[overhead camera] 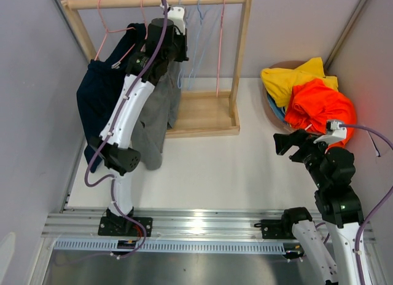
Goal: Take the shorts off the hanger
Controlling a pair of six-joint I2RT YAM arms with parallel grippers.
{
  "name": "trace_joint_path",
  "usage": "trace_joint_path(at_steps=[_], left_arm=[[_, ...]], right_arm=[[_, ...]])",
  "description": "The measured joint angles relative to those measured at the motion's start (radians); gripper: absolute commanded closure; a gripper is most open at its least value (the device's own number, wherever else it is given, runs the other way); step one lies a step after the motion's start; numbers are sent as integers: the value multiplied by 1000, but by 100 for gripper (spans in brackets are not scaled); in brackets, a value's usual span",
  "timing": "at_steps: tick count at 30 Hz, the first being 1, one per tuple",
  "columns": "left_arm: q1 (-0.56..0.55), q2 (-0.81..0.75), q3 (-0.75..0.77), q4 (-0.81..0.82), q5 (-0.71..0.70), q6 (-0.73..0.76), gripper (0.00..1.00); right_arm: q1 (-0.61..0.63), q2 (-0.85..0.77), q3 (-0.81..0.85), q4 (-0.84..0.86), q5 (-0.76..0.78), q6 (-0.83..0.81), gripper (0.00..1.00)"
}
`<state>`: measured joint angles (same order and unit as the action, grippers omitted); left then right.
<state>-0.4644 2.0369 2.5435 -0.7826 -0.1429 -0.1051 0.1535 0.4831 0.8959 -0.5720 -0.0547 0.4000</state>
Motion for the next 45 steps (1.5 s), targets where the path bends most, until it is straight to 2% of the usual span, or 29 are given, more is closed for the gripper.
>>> trace_joint_path(at_steps=[3,9,14,17,24,28,32,41,45], left_arm=[[1,-15,-41,13,20,-6,38],[0,-82,-159,-21,80,-26,16],[-13,-254,-298,-51,106,-26,5],[-23,-399,-388,-59,130,-29,2],[-28,-753,-511,-41,145,-26,4],[-23,-828,-512,-16,81,4,7],[8,-763,-464,7,39,27,9],[148,-388,-319,-40,54,26,12],[186,-310,-263,-78,72,17,14]], right_arm=[[0,-8,0,0,-8,0,1],[0,-28,0,-4,-22,10,1],[0,-52,0,-19,-32,19,0],[0,-62,2,-37,-34,21,1],[0,-78,8,-66,-42,37,1],[0,-93,15,-76,-48,45,1],[0,-108,18,-90,-52,53,1],[-3,-124,53,-143,-52,43,1],[-7,-125,55,-162,-52,36,1]])
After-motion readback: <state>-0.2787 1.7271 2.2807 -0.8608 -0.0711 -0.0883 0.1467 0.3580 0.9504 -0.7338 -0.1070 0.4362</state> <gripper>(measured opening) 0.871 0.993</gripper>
